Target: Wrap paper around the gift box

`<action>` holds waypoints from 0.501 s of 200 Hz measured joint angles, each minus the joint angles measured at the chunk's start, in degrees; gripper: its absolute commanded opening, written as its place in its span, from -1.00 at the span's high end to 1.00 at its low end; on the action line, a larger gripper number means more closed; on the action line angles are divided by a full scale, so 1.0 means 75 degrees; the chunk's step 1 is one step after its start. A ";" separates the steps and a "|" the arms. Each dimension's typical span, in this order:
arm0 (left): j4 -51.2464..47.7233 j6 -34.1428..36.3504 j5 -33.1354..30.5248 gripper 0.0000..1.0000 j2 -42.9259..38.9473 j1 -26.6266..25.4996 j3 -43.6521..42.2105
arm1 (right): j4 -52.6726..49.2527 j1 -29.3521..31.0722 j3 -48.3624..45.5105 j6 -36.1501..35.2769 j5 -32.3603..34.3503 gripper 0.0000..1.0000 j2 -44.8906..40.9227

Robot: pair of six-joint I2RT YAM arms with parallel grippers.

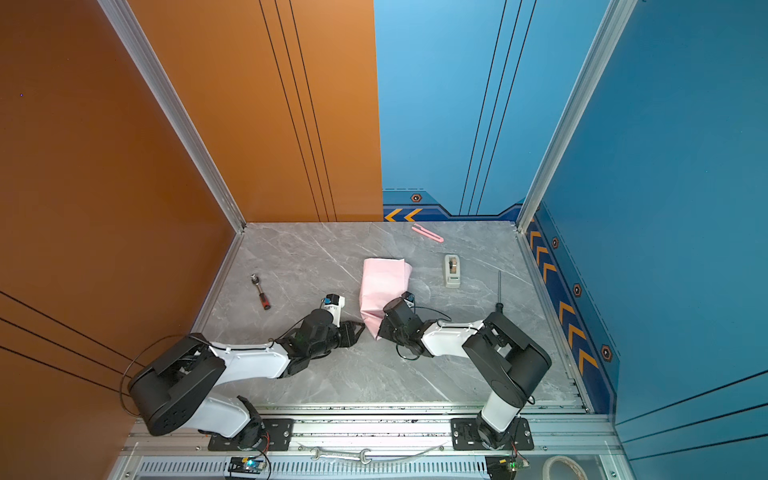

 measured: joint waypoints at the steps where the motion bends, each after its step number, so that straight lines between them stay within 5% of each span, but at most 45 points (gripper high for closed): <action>1: -0.0017 -0.0012 0.0009 0.11 -0.0003 0.0000 0.0009 | 0.0000 0.0000 0.0000 -0.0003 0.0000 0.81 0.0000; 51: -0.1000 -0.0513 0.0723 -0.06 -0.0201 0.0125 0.0443 | 0.0000 0.0000 0.0000 -0.0006 -0.0023 0.81 0.0000; 100: -0.0965 -0.2081 0.1177 -0.01 0.0184 0.0052 0.0408 | -0.0006 -0.0015 0.0000 -0.0125 -0.0026 0.80 0.0003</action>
